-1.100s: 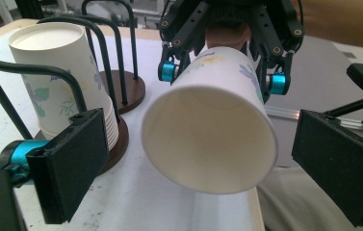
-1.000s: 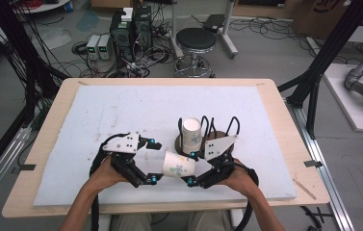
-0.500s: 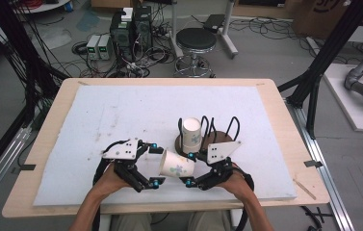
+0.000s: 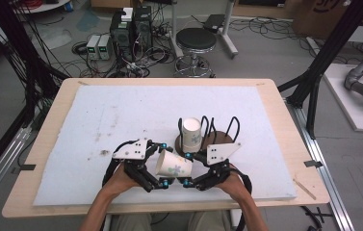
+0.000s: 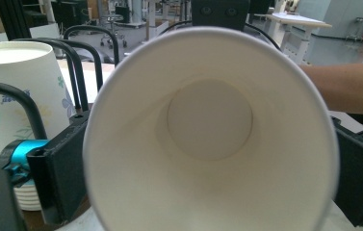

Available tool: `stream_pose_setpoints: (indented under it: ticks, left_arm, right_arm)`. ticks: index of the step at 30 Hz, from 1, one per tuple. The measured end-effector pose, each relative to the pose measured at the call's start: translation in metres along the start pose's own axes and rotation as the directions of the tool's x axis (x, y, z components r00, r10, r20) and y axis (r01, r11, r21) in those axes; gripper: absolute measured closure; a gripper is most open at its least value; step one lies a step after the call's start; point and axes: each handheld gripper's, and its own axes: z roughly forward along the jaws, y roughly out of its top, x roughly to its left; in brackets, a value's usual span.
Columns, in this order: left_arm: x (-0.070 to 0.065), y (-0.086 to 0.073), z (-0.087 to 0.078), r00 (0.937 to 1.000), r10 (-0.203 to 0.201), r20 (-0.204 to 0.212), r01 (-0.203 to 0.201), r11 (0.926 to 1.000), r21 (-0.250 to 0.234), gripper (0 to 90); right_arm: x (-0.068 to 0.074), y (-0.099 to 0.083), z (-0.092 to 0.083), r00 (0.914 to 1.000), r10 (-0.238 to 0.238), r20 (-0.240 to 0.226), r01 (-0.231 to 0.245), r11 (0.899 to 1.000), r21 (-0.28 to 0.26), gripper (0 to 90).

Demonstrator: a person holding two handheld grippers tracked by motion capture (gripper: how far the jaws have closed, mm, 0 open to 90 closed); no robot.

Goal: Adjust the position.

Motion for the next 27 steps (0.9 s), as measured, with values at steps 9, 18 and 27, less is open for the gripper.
stream_pose_setpoints:
  ticks: [9,18,27]
  left_arm:
    - [0.0035,-0.0003,-0.0043,0.9993,-0.026,0.025,0.027,0.9996,-0.011,21.1]
    - [0.0051,-0.0014,-0.0025,0.9987,-0.028,0.042,0.028,0.9996,-0.007,24.9]
    - [0.0050,-0.0015,-0.0030,0.9980,-0.019,0.060,0.019,0.9998,-0.002,30.9]
  right_arm:
    - [0.0004,-0.0013,0.0019,0.9999,-0.011,-0.014,0.011,1.000,0.001,36.7]
    - [-0.0008,-0.0008,0.0012,0.9996,-0.022,-0.020,0.022,1.000,0.007,37.1]
    - [-0.0007,-0.0005,0.0014,0.9994,-0.023,-0.025,0.023,1.000,0.012,37.4]
